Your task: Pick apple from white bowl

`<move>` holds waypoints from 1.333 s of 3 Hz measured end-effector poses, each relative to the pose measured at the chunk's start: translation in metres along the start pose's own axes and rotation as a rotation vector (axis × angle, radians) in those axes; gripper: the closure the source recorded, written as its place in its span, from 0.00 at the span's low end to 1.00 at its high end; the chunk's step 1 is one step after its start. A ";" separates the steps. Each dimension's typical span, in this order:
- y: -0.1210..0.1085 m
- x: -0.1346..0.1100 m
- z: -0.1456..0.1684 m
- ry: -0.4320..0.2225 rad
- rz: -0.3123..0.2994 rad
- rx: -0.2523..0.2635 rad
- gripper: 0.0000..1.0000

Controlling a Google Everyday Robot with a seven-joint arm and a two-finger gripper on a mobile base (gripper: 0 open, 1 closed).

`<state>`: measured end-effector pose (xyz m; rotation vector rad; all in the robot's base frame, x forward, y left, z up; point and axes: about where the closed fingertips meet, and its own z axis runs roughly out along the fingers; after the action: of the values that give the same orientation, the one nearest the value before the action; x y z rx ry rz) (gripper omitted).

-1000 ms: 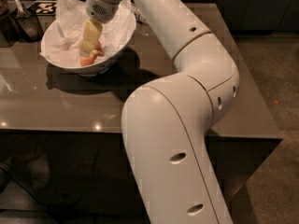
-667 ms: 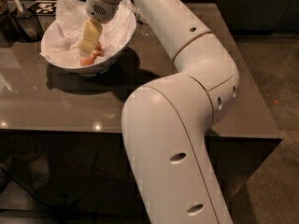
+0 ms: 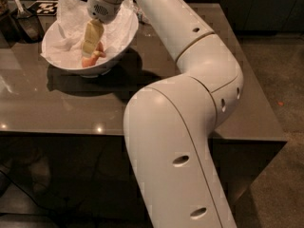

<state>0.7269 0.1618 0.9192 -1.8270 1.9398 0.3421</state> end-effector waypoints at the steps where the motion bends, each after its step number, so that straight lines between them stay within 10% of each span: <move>1: -0.004 0.007 0.014 -0.004 0.014 -0.012 0.09; 4: -0.007 0.029 0.039 -0.008 0.048 -0.049 0.11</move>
Offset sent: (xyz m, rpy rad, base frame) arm 0.0107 -0.0144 -0.0419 0.0070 0.0658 -0.0249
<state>0.7395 0.1544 0.8726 -1.8087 1.9894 0.4155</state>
